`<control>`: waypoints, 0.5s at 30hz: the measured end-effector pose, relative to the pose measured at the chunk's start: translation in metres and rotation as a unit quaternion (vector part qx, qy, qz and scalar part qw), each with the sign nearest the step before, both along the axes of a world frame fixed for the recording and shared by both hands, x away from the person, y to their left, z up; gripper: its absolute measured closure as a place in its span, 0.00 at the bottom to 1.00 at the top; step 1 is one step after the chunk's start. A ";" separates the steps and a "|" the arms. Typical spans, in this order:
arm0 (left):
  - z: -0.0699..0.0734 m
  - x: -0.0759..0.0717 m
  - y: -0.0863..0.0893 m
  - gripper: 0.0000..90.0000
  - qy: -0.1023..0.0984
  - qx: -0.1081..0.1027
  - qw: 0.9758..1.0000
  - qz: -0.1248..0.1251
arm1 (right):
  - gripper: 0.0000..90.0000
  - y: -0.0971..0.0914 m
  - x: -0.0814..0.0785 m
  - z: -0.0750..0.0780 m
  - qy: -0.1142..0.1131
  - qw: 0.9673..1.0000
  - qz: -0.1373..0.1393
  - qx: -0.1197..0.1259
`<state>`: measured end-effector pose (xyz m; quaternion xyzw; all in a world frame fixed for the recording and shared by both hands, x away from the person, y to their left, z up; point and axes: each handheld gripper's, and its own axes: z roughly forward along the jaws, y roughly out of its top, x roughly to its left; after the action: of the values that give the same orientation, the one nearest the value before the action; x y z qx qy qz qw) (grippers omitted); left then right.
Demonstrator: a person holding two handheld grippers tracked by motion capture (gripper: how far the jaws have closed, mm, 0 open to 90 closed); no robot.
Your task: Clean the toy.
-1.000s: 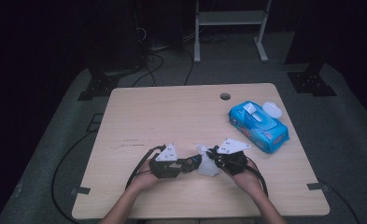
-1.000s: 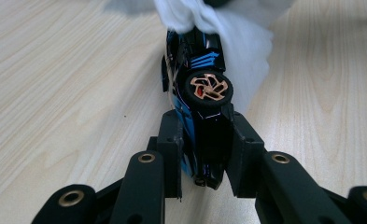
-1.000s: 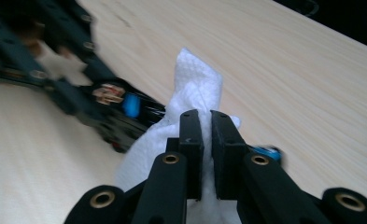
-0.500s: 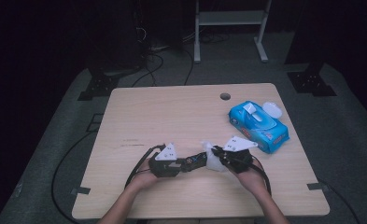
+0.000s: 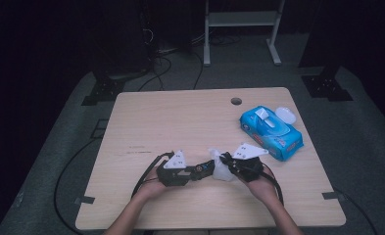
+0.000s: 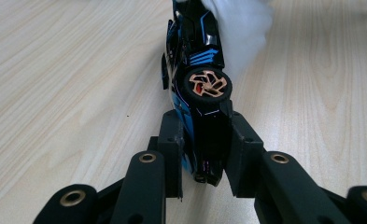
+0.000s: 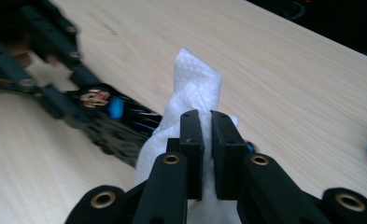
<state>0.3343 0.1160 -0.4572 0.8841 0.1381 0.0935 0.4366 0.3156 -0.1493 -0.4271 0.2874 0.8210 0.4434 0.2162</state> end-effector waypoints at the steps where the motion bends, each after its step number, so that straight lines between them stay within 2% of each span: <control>1: 0.000 0.000 0.000 0.79 -0.001 0.001 1.000 0.000 | 0.93 0.002 0.000 -0.002 0.000 1.000 0.002 -0.008; 2: 0.000 0.000 0.000 0.79 -0.002 0.000 1.000 0.001 | 0.93 0.001 0.002 -0.004 0.004 1.000 -0.001 -0.013; 3: 0.000 0.000 0.000 0.79 -0.001 -0.001 1.000 0.002 | 0.93 -0.004 0.004 -0.006 0.011 1.000 -0.004 0.007; 6: 0.000 0.000 0.000 0.79 -0.002 0.000 1.000 0.003 | 0.93 -0.017 0.008 -0.005 0.019 0.999 -0.033 0.011; 7: 0.000 -0.001 0.000 0.79 -0.002 0.000 1.000 0.003 | 0.93 -0.015 0.007 -0.004 0.017 0.999 -0.032 0.014; 10: 0.000 0.000 -0.001 0.79 -0.003 0.002 1.000 0.000 | 0.93 0.000 0.001 0.001 0.021 0.999 -0.001 0.028; 12: -0.001 0.000 -0.001 0.79 -0.001 -0.001 1.000 0.002 | 0.93 0.018 -0.006 0.005 0.018 0.999 0.023 0.026; 13: -0.001 0.000 0.000 0.79 0.000 -0.003 1.000 0.004 | 0.93 0.025 -0.008 0.005 0.018 0.999 0.033 0.025; 15: -0.001 -0.001 0.000 0.79 0.001 -0.005 1.000 0.005 | 0.93 0.032 -0.009 0.001 0.016 0.999 0.044 0.006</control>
<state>0.3337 0.1162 -0.4583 0.8814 0.1438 0.0939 0.4401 0.3065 -0.1172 -0.4265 0.2596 0.8333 0.4530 0.1815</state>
